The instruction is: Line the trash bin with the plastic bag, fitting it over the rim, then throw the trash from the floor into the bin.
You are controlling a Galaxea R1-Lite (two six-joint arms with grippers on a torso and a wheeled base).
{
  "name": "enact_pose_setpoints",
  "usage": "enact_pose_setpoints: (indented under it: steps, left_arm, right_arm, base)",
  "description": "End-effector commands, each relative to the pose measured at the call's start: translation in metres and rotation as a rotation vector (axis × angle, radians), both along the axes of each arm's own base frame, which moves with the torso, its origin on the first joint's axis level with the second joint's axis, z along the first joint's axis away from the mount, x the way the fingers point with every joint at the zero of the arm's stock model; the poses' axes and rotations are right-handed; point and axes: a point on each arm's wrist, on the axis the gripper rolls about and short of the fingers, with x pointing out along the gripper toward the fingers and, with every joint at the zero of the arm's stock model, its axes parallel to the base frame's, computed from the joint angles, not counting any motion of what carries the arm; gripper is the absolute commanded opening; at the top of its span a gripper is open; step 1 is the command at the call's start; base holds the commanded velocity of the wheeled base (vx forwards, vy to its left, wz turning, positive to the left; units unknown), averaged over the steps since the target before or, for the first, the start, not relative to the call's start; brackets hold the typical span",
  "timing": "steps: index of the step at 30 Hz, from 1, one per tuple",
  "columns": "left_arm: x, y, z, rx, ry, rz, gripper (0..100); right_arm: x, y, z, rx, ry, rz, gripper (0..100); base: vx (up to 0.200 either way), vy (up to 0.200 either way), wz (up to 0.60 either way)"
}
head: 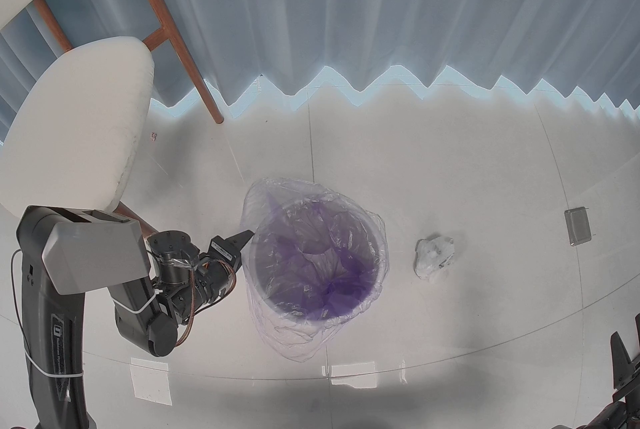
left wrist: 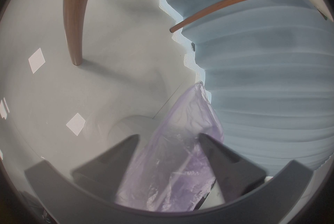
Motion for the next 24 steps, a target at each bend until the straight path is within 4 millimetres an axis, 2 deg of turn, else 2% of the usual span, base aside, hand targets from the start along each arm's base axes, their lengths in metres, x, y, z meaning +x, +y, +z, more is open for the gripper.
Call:
enact_pose_setpoints:
  steps: [1,9,14,16,24]
  left_arm:
    - [0.002,0.003,-0.005,0.001,0.012,0.011,0]
    - [0.005,0.005,0.001,-0.048,0.006,0.029,0]
    - [0.005,0.006,-0.006,-0.029,0.021,0.054,0]
    - [0.007,0.007,-0.019,-0.003,0.044,0.080,0]
    - [0.008,0.007,-0.038,0.113,0.046,0.087,0]
  right_arm:
    - [0.000,0.000,-0.004,0.000,-0.002,0.000,100]
    - [0.000,0.000,-0.005,0.000,-0.001,0.000,100]
    - [0.000,0.000,-0.005,0.000,-0.001,0.000,100]
    - [0.000,0.000,-0.005,0.000,-0.001,0.000,100]
    - [0.000,0.000,-0.005,0.000,-0.001,0.000,100]
  base:
    - [0.000,0.000,0.00]
    - [0.000,0.000,0.00]
    - [0.000,0.000,0.00]
    - [0.000,0.000,0.00]
    - [0.000,0.000,0.00]
